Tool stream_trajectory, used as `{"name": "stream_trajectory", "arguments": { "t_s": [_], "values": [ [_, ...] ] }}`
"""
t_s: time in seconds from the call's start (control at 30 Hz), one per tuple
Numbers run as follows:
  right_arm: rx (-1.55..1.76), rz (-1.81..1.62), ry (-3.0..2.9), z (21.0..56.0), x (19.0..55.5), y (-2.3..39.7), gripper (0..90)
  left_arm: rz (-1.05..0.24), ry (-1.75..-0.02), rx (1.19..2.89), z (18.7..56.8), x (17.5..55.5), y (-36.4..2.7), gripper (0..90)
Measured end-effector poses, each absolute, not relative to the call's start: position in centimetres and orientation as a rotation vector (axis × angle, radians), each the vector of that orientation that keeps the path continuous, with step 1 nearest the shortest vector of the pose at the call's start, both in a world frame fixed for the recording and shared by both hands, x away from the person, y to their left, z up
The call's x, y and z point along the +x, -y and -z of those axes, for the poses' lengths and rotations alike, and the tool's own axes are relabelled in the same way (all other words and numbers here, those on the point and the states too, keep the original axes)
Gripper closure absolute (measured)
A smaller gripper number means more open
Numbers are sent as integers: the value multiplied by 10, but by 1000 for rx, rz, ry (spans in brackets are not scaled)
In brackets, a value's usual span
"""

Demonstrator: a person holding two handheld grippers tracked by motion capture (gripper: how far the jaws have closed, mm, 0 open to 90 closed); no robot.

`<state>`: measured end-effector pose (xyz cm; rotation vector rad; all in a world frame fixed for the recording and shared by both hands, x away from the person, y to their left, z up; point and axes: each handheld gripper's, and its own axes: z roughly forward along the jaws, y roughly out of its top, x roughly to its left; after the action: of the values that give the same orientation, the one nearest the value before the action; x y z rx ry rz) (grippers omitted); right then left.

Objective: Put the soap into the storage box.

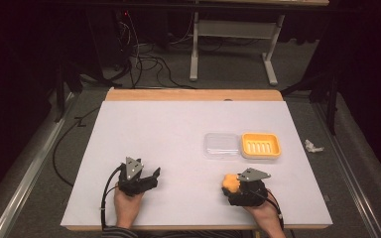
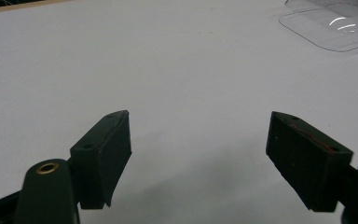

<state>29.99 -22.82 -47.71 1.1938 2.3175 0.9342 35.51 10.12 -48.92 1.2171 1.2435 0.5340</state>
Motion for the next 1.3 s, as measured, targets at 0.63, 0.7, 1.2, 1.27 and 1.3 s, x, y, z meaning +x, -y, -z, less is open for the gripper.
{"name": "stream_trajectory", "arguments": {
  "t_s": [0.63,0.7,1.2,1.27,1.3],
  "values": [
    [1157,-968,-2318,477,299,234,267,-533,-1243,1217,489,355,-101,227],
    [1157,-982,-2315,476,299,236,268,-534,-1244,1217,489,355,-101,227],
    [1136,-1035,-2263,470,295,243,276,-534,-1244,1217,489,355,-101,227],
    [1132,-1044,-2251,469,294,243,276,-532,-1244,1214,489,355,-101,227],
    [1131,-1046,-2244,468,294,244,277,-531,-1244,1215,489,355,-101,227]
  ]
}}
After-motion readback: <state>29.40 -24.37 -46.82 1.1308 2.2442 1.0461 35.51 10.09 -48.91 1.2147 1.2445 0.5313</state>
